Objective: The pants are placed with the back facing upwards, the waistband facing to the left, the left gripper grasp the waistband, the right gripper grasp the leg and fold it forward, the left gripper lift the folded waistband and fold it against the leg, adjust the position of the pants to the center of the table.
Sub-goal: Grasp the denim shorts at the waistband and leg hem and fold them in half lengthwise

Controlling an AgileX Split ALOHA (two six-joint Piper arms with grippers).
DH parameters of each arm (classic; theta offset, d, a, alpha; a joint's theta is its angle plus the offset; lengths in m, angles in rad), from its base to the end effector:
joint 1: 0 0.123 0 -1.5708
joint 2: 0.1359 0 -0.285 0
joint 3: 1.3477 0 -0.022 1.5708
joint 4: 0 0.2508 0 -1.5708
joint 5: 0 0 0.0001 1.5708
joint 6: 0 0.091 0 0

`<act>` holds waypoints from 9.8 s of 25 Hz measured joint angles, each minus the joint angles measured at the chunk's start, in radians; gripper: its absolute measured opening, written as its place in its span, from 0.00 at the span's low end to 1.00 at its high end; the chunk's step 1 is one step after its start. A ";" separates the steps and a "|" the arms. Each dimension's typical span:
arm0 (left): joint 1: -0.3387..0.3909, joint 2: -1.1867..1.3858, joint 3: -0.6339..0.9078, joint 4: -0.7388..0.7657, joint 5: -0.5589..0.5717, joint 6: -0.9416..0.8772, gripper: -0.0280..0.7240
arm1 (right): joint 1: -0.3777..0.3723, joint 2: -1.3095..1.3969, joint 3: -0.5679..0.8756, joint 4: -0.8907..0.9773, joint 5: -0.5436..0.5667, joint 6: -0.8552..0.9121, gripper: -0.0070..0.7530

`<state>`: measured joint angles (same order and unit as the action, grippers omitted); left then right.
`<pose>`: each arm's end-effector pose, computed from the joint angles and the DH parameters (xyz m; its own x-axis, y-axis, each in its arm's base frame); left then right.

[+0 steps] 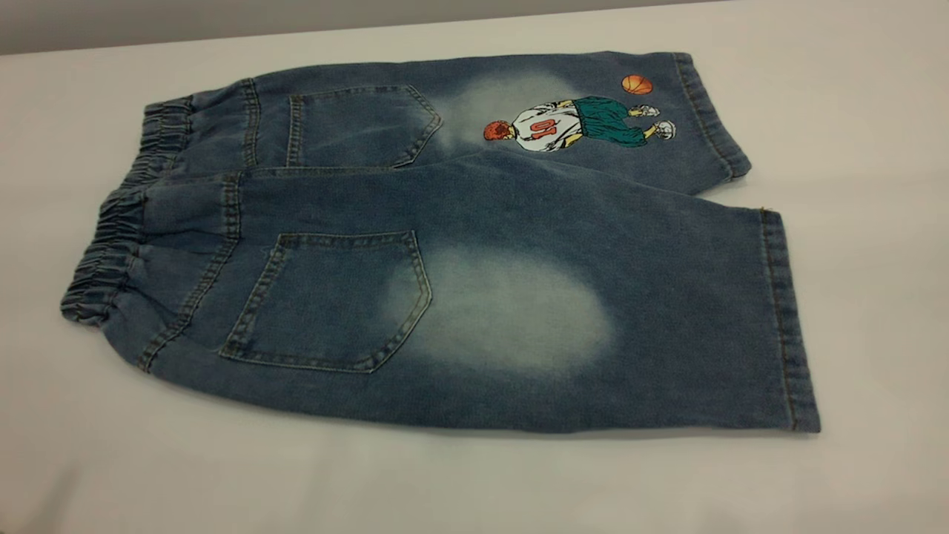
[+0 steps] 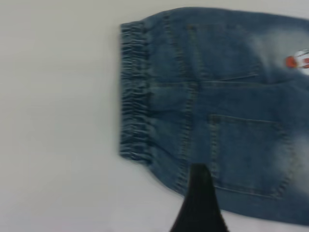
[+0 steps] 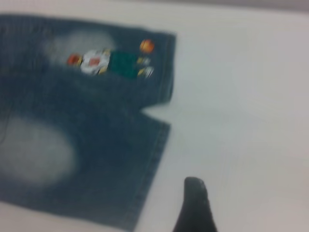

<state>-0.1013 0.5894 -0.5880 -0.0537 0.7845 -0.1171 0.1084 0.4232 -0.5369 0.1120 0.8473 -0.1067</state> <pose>0.1034 -0.0140 0.2970 -0.6518 -0.0889 -0.7532 0.0296 0.9894 -0.1425 0.0710 0.0154 0.2913 -0.5903 -0.0967 -0.8013 -0.1937 0.9808 0.0243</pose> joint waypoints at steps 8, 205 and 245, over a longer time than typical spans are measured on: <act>0.000 0.511 -0.168 0.054 -0.068 -0.024 0.68 | 0.000 0.402 0.000 0.160 -0.166 -0.002 0.60; -0.061 0.812 0.105 -1.263 -0.839 0.004 0.24 | 0.000 1.494 -0.646 1.000 0.049 -0.301 0.04; 0.132 1.242 -0.202 -1.229 -0.847 0.291 0.24 | 0.001 1.745 -0.798 1.045 -0.179 -0.277 0.04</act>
<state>0.0309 1.8317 -0.7904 -1.2826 -0.0626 0.1736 0.1098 2.1683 -1.3352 1.1568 0.6684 -0.3840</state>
